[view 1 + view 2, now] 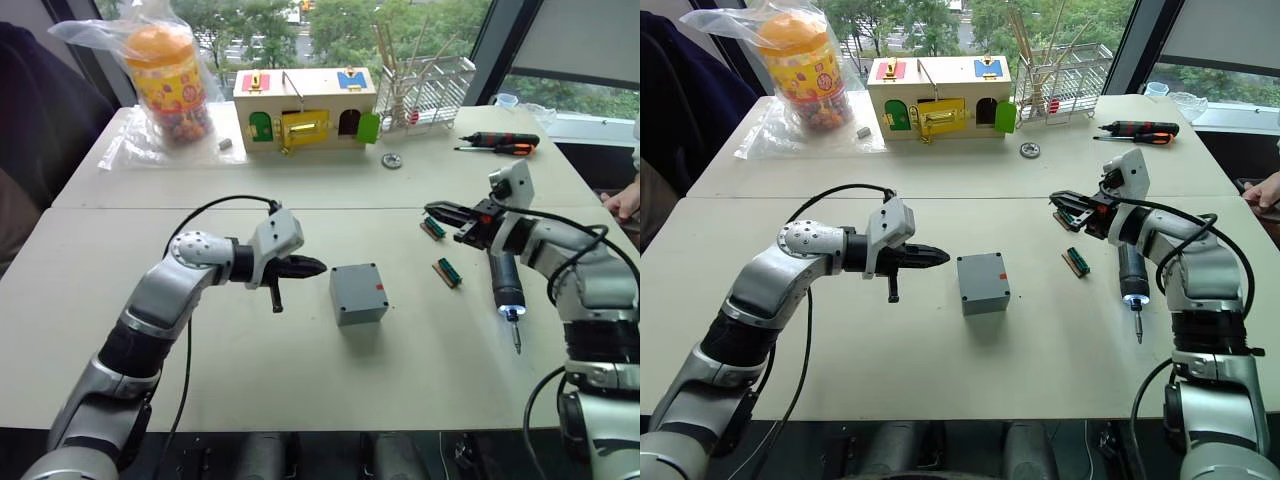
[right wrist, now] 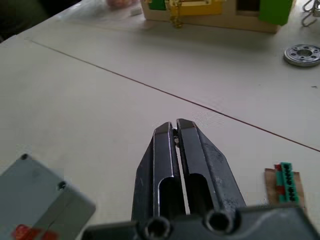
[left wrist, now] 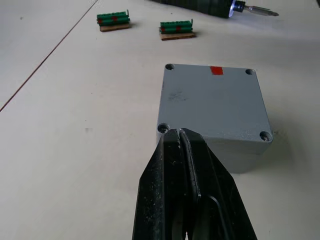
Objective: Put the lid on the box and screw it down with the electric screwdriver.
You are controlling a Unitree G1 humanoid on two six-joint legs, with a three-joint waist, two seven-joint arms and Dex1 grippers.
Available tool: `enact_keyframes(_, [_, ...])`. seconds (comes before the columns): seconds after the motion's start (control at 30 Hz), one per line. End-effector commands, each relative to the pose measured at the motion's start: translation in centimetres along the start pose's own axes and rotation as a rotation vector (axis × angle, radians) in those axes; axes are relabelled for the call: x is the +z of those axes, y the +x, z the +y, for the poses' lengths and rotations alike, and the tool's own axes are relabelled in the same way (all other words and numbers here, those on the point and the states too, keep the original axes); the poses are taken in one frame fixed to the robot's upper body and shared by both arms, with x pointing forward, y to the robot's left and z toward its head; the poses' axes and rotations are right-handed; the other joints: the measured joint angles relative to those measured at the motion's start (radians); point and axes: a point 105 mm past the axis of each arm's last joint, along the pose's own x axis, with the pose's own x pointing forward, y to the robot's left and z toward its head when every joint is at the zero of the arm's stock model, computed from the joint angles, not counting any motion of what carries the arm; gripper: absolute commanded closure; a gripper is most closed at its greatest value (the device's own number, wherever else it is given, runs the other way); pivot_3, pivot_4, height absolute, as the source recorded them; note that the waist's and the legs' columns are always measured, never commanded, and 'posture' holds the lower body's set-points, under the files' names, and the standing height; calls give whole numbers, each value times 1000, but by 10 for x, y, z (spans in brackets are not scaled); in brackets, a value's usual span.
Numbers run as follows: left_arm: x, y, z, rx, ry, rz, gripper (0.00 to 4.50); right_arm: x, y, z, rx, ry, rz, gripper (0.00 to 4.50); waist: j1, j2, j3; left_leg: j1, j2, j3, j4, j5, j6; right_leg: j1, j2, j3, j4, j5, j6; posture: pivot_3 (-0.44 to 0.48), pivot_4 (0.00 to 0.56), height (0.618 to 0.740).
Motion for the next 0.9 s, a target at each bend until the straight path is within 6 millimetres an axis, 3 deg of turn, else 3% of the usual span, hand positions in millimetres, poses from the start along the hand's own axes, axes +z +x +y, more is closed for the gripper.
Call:
enact_keyframes(0.03, [8, -9, -11, -41, -11, -33, 4500, 7, -1, 29, 88, -20, 0, 4470, 0, 0, 0, 0, 0, 0, 0, 0, 0, 0, 0, 0, 0, 0, 0, 0, 150, 705])
enact_keyframes(0.13, [5, -11, -16, -52, -40, -29, 4500, -3, 7, 43, 112, 13, 5, 4470, 4, 0, 0, 0, 0, 0, 0, 0, 0, 0, 0, 0, 0, 0, 0, 0, 150, 705])
enact_keyframes(0.37, [-3, -6, -13, -31, -42, 4, 4500, -14, 21, 47, 123, 32, 12, 4470, 23, 0, 0, 0, 0, 1, 0, 0, 0, 0, 0, 0, 0, 0, 0, 0, 150, 705])
enact_keyframes(0.9, [-6, -3, -12, -8, -47, 3, 4500, -23, 23, 37, 101, 36, 42, 4470, 21, 0, 0, 0, 0, 1, 1, 0, 0, 0, 0, 0, 0, 0, 0, 0, 150, 705])
